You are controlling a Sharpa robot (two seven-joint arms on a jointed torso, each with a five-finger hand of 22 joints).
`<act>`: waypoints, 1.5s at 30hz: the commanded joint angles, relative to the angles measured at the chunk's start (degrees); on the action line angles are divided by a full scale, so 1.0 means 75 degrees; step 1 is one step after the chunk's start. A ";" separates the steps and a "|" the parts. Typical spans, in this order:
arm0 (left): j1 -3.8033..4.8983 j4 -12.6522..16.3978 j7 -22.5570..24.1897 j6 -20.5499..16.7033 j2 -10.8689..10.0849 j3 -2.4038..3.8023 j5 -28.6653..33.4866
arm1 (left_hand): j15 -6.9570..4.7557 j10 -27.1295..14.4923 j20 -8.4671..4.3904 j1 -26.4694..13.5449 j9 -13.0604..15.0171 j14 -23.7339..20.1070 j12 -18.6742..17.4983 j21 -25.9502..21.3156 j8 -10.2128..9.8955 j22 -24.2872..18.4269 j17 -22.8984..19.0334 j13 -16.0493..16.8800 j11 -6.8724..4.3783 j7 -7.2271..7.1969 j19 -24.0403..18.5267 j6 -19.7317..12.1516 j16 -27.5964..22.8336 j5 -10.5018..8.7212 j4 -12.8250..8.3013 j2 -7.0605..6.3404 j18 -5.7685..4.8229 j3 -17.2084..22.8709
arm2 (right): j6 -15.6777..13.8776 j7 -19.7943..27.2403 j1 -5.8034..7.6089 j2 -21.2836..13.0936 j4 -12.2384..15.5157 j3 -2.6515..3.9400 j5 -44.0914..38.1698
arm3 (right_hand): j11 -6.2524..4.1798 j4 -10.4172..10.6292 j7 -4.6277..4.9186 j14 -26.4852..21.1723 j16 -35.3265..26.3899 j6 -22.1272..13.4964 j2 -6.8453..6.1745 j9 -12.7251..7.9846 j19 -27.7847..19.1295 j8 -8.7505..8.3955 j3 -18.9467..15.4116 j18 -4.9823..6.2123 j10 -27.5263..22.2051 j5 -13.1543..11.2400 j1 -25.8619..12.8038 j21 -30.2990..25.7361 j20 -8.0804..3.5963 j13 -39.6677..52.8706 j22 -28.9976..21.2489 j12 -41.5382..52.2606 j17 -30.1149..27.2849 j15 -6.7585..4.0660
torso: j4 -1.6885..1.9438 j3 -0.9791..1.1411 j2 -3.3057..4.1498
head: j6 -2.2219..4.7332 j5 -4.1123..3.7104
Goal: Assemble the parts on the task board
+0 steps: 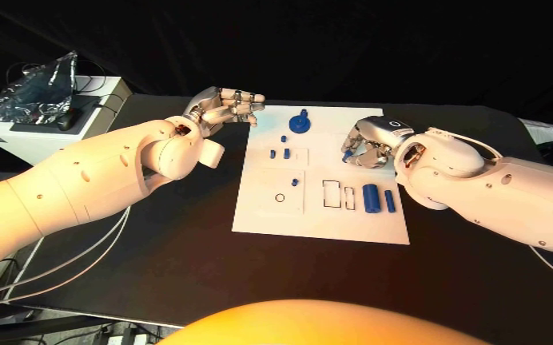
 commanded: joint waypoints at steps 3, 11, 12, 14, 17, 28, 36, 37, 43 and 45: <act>-0.0001 0.0011 0.0030 0.0116 0.0008 0.0006 0.0013 | 0.0007 -0.0021 -0.0009 -0.0018 0.0013 0.0044 -0.0036 -0.0023 0.0024 0.0008 0.0009 -0.0010 0.0031 0.0015 0.0052 0.0014 -0.0037 0.0006 0.0034 0.0016 -0.0035 -0.0031 | -0.0441 -0.0217 0.0052 -0.0100 0.0181 0.0054 0.0465 | -0.0302 -0.0064 -0.0051 -0.0007 0.0027 0.0103 0.0185 0.0421 0.0409 0.0013 -0.0005 0.0054 0.0508 0.0007 0.0018 0.0053 -0.0070 -0.0001 0.0684 0.0017 0.0008 -0.0037 | -0.0006 -0.0002 -0.0003 | 0.0011 0.0023; -0.0001 -0.0006 0.0043 0.0086 0.0012 0.0006 0.0023 | 0.0007 -0.0021 -0.0009 -0.0018 0.0013 0.0044 -0.0036 -0.0023 0.0024 0.0008 0.0009 -0.0010 0.0031 0.0015 0.0052 0.0014 -0.0037 0.0006 0.0034 0.0016 -0.0035 -0.0031 | -0.0797 -0.0176 0.0213 -0.0337 0.0646 0.0183 0.1177 | -0.0297 -0.0108 -0.0034 -0.0005 0.0020 0.0100 0.0188 0.0453 0.0408 0.0013 0.0004 0.0052 0.0510 0.0048 0.0010 0.0086 -0.0069 -0.0001 0.0690 0.0017 0.0013 -0.0035 | -0.0009 -0.0004 -0.0004 | 0.0031 0.0036; -0.0001 -0.0009 0.0043 0.0084 0.0011 0.0006 0.0025 | 0.0007 -0.0021 -0.0009 -0.0018 0.0013 0.0044 -0.0036 -0.0023 0.0024 0.0008 0.0009 -0.0010 0.0031 0.0015 0.0052 0.0014 -0.0037 0.0006 0.0034 0.0016 -0.0035 -0.0031 | -0.0835 -0.0166 0.0226 -0.0363 0.0723 0.0195 0.1241 | -0.0297 -0.0115 -0.0033 -0.0004 0.0021 0.0098 0.0188 0.0455 0.0408 0.0012 0.0006 0.0053 0.0511 0.0057 0.0012 0.0081 -0.0069 -0.0001 0.0689 0.0017 0.0014 -0.0035 | -0.0013 -0.0001 -0.0001 | 0.0037 0.0045; -0.0001 -0.0014 0.0044 0.0080 0.0011 0.0006 0.0028 | 0.0007 -0.0021 -0.0009 -0.0018 0.0013 0.0044 -0.0036 -0.0023 0.0024 0.0008 0.0009 -0.0010 0.0031 0.0015 0.0052 0.0014 -0.0037 0.0006 0.0034 0.0016 -0.0035 -0.0031 | -0.0861 -0.0149 0.0243 -0.0388 0.0853 0.0208 0.1340 | -0.0294 -0.0187 -0.0027 -0.0007 0.0027 0.0096 0.0208 0.0489 0.0400 0.0006 0.0025 0.0055 0.0512 0.0082 -0.0033 0.0121 -0.0068 0.0000 0.0690 0.0021 0.0026 -0.0030 | -0.0022 0.0001 -0.0003 | 0.0042 0.0070; -0.0001 -0.0016 0.0047 0.0074 0.0014 0.0006 0.0031 | 0.0007 -0.0021 -0.0009 -0.0018 0.0013 0.0044 -0.0036 -0.0023 0.0024 0.0008 0.0009 -0.0010 0.0031 0.0015 0.0052 0.0014 -0.0037 0.0006 0.0034 0.0016 -0.0035 -0.0031 | -0.0829 -0.0121 0.0250 -0.0366 0.1030 0.0215 0.1448 | -0.0294 -0.0187 -0.0027 -0.0007 0.0027 0.0096 0.0208 0.0489 0.0400 0.0006 0.0025 0.0055 0.0512 0.0082 -0.0033 0.0121 -0.0068 0.0000 0.0690 0.0021 0.0026 -0.0030 | -0.0028 0.0001 -0.0001 | 0.0042 0.0089; -0.0001 -0.0067 0.0050 0.0120 0.0127 0.0007 0.0052 | 0.0006 -0.0020 -0.0009 -0.0023 0.0011 0.0047 -0.0033 -0.0047 0.0021 0.0023 0.0010 -0.0010 0.0029 0.0014 0.0064 0.0010 -0.0035 0.0007 0.0045 0.0014 -0.0035 -0.0024 | -0.0800 0.0127 -0.0072 0.0321 0.1400 0.0089 0.1590 | -0.0279 -0.0211 -0.0008 -0.0007 -0.0006 0.0053 0.0251 0.0495 0.0371 0.0006 0.0021 0.0073 0.0474 0.0071 -0.0031 -0.0007 -0.0059 -0.0003 0.0661 0.0015 0.0006 -0.0024 | -0.0012 -0.0012 -0.0016 | 0.0018 0.0168; -0.0001 -0.0106 0.0038 0.0134 0.0177 0.0007 0.0062 | 0.0006 -0.0020 -0.0009 -0.0023 0.0011 0.0047 -0.0033 -0.0047 0.0021 0.0023 0.0010 -0.0010 0.0029 0.0014 0.0064 0.0010 -0.0035 0.0007 0.0045 0.0014 -0.0035 -0.0024 | -0.0785 0.0246 -0.0251 0.0818 0.1442 0.0029 0.1303 | -0.0276 -0.0227 -0.0002 -0.0002 -0.0019 0.0049 0.0260 0.0498 0.0369 0.0009 0.0019 0.0076 0.0471 0.0079 -0.0033 -0.0019 -0.0056 -0.0002 0.0659 0.0017 -0.0006 -0.0021 | -0.0015 -0.0024 -0.0012 | -0.0002 0.0227; 0.0000 -0.0110 0.0036 0.0131 0.0178 0.0007 0.0062 | 0.0006 -0.0020 -0.0009 -0.0023 0.0011 0.0047 -0.0033 -0.0047 0.0021 0.0023 0.0010 -0.0010 0.0029 0.0014 0.0064 0.0010 -0.0035 0.0007 0.0045 0.0014 -0.0035 -0.0024 | -0.0786 0.0256 -0.0272 0.0873 0.1434 0.0016 0.1251 | -0.0276 -0.0227 -0.0002 -0.0002 -0.0019 0.0049 0.0260 0.0498 0.0369 0.0009 0.0019 0.0076 0.0471 0.0079 -0.0033 -0.0019 -0.0056 -0.0002 0.0659 0.0017 -0.0006 -0.0021 | -0.0019 -0.0018 -0.0010 | -0.0010 0.0246; 0.0000 -0.0118 0.0027 0.0133 0.0183 0.0006 0.0064 | 0.0006 -0.0020 -0.0009 -0.0023 0.0011 0.0047 -0.0033 -0.0047 0.0021 0.0023 0.0010 -0.0010 0.0029 0.0014 0.0064 0.0010 -0.0035 0.0007 0.0045 0.0014 -0.0035 -0.0024 | -0.0614 0.0268 -0.0408 0.1122 0.1344 -0.0058 0.0838 | -0.0272 -0.0234 0.0004 0.0001 -0.0022 0.0044 0.0272 0.0498 0.0369 0.0008 0.0017 0.0080 0.0467 0.0078 -0.0040 -0.0036 -0.0055 -0.0003 0.0655 0.0016 -0.0011 -0.0020 | -0.0015 -0.0012 -0.0013 | -0.0030 0.0277; 0.0000 -0.0117 0.0024 0.0134 0.0182 0.0006 0.0064 | 0.0006 -0.0020 -0.0009 -0.0023 0.0011 0.0047 -0.0033 -0.0047 0.0021 0.0023 0.0010 -0.0010 0.0029 0.0014 0.0064 0.0010 -0.0035 0.0007 0.0045 0.0014 -0.0035 -0.0024 | -0.0524 0.0274 -0.0435 0.1171 0.1303 -0.0099 0.0608 | -0.0272 -0.0234 0.0004 0.0001 -0.0022 0.0044 0.0272 0.0498 0.0369 0.0008 0.0017 0.0080 0.0467 0.0078 -0.0040 -0.0036 -0.0055 -0.0003 0.0655 0.0016 -0.0011 -0.0020 | -0.0017 -0.0009 -0.0009 | -0.0043 0.0299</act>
